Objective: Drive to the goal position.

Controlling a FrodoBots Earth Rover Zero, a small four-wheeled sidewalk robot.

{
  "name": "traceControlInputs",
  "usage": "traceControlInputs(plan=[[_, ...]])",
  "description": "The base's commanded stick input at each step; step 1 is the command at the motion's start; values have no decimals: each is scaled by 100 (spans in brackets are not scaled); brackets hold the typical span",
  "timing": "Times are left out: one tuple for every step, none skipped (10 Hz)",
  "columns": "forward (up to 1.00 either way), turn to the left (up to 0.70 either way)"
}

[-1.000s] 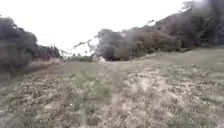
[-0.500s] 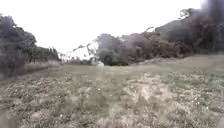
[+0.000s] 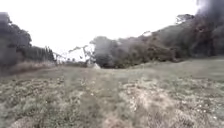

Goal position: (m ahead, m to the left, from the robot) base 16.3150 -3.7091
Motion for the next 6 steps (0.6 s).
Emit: traceControlInputs(plan=[[50, 13], [50, 12], [50, 36], [50, 24], [50, 12], [50, 18]])
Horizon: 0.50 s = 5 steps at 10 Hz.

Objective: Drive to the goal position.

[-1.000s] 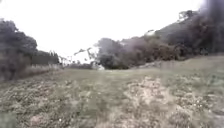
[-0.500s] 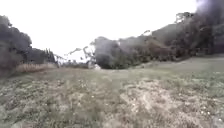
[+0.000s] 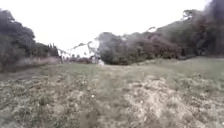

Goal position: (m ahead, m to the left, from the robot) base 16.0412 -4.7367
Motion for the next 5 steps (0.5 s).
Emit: traceControlInputs(plan=[[50, 27], [50, 36], [50, 12], [50, 14], [50, 20]])
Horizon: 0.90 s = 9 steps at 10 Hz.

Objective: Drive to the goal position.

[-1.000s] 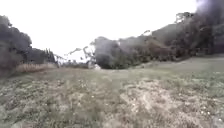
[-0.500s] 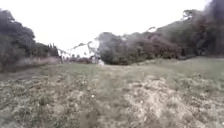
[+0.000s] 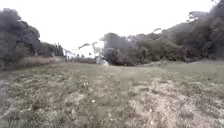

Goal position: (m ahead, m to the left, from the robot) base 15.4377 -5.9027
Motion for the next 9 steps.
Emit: traceControlInputs(plan=[[50, 12], [50, 3], [50, 3], [50, 3], [50, 3], [50, 3], [50, 0], [50, 0], [50, 0]])
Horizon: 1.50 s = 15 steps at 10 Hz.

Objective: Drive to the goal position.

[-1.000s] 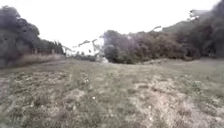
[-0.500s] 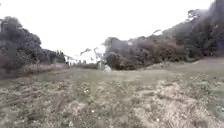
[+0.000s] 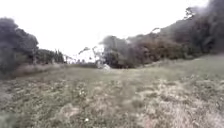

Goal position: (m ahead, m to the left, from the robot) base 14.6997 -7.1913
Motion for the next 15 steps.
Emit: traceControlInputs(plan=[[50, 0], [50, 0], [50, 0], [50, 0], [50, 0], [50, 0], [50, -4], [50, -4], [50, -4], [50, 0], [50, 0], [50, 0], [50, 0], [50, 0], [50, 0]])
